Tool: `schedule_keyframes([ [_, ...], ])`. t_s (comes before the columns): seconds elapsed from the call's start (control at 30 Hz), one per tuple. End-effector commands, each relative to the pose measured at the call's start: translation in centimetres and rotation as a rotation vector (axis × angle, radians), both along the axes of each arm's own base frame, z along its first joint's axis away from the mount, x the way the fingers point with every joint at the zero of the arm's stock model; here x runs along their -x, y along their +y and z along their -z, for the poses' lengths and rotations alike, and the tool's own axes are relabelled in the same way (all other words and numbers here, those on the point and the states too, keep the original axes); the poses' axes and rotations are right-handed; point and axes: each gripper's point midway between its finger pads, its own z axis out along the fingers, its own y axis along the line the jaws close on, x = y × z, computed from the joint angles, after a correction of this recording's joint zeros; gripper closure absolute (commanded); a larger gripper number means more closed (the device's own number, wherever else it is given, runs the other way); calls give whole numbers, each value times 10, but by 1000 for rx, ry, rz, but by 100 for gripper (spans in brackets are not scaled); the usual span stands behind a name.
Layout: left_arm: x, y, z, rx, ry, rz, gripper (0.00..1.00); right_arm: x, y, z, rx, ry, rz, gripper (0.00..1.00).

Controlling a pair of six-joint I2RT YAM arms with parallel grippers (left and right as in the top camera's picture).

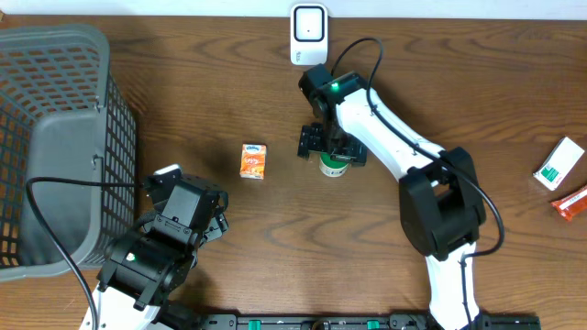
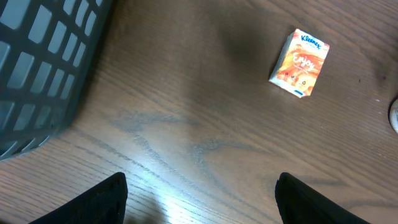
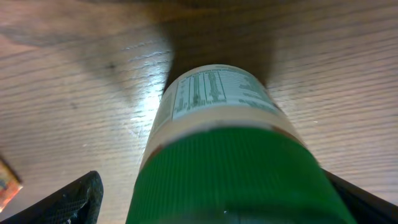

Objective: Scan the item barcode

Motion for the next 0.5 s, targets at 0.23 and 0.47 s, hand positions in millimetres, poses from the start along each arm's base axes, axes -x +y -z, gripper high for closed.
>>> schedule_keyframes([
  [0.23,0,2,0,-15,-1,1,23,-1,-4,28,20,47,102,5],
  [0.47,0,2,0,-15,-1,1,23,4,-6,50,48,91,102,11],
])
